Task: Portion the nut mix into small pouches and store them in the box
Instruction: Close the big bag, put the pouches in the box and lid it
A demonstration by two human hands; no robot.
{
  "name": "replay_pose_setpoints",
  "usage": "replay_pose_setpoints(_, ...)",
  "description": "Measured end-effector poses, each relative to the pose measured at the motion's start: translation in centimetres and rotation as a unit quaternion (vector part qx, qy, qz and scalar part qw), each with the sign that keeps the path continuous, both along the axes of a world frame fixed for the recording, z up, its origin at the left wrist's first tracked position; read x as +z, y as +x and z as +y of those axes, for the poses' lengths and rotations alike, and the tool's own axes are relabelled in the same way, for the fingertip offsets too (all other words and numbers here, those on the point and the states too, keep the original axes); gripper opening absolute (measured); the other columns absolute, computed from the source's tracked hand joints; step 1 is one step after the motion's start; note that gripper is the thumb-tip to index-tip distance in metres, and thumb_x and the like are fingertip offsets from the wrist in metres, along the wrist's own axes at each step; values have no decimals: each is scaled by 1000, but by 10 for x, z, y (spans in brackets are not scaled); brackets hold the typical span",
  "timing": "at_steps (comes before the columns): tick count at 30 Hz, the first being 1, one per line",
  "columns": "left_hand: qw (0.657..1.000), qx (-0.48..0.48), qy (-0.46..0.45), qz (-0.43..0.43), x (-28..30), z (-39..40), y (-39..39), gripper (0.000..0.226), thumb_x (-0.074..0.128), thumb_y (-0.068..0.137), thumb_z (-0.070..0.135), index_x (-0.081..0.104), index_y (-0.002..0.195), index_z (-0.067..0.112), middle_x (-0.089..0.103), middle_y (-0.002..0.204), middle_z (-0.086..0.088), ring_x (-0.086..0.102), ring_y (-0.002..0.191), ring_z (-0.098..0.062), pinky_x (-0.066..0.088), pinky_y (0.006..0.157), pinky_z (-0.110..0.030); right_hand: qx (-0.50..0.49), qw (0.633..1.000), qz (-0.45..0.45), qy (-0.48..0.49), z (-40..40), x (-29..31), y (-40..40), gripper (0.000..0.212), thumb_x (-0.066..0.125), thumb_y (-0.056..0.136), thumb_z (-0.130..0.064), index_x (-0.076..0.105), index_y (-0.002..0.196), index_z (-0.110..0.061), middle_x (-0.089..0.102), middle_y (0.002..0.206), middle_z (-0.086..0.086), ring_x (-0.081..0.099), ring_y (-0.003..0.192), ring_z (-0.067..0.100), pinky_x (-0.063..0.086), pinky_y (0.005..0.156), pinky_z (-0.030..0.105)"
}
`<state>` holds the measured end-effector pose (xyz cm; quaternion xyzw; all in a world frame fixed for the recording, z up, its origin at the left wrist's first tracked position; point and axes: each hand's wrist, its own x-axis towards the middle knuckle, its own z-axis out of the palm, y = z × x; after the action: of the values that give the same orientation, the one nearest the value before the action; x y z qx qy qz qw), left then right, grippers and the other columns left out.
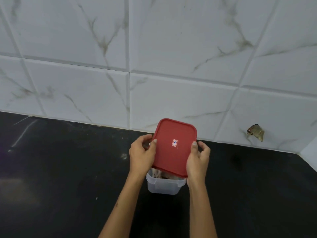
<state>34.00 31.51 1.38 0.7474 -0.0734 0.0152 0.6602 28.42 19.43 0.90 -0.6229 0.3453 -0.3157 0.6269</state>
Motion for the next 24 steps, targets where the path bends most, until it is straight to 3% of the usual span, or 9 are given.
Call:
replay_pose_setpoints(2,998,-12,-34,46,-5,-2,1,12,63,91,16,67,101,22,68,98,2,65,91,-13,56,82,-35,-8,1000,20,-8,-5,-8,-4,33,48,98,-33,46,128,-18,60,108,0,59,98,16,50,91,39)
replay_pose_setpoints(6,996,-39,-27,77,-13,-6,-1,32,66,90,17,64,120,8,70,91,-1,66,89,-12,54,82,-28,-5,997,68,-47,-12,-24,-9,31,53,96,-20,55,127,-15,63,117,4,57,99,13,48,94,35)
replay_pose_setpoints(9,998,-30,35,48,-21,-8,-3,28,65,91,20,67,118,12,67,84,9,62,81,-3,50,75,-18,11,994,99,-55,-14,-34,-8,34,53,96,-15,56,129,-14,62,124,6,58,109,18,45,98,35)
replay_pose_setpoints(13,986,7,167,13,-31,-6,-2,36,63,88,32,67,120,16,63,118,-6,57,114,-25,48,99,-42,41,984,145,-95,-12,-38,-2,38,49,98,-14,51,136,-13,55,135,8,50,125,24,40,107,38)
replay_pose_setpoints(14,985,5,170,18,-31,-5,-2,35,62,90,30,66,121,14,61,122,-9,54,119,-26,46,101,-41,48,981,155,-111,-12,-38,0,38,49,98,-14,51,136,-12,55,135,8,49,126,25,39,108,38)
replay_pose_setpoints(15,986,2,163,25,-31,-4,-2,34,60,92,25,65,122,12,62,122,-8,55,117,-22,45,100,-32,53,977,163,-126,-11,-38,2,39,49,98,-13,50,136,-11,55,135,9,49,127,25,38,108,38)
replay_pose_setpoints(17,988,-5,151,35,-35,-2,0,29,57,95,18,65,121,9,66,105,1,58,96,-9,44,80,-14,55,971,178,-151,-11,-39,5,39,49,97,-13,50,136,-11,57,133,10,49,126,27,38,108,39)
replay_pose_setpoints(19,989,-5,143,36,-39,-1,1,28,58,94,15,66,120,8,63,91,7,54,84,-3,42,72,-13,55,966,191,-168,-10,-40,6,39,48,97,-13,50,137,-11,58,132,10,49,125,28,38,106,39)
replay_pose_setpoints(24,990,14,133,38,-42,1,5,33,59,91,5,64,123,9,70,111,-5,55,89,-4,41,81,-14,67,957,209,-192,-7,-38,9,41,46,99,-14,46,140,-14,58,129,10,53,120,26,42,99,33)
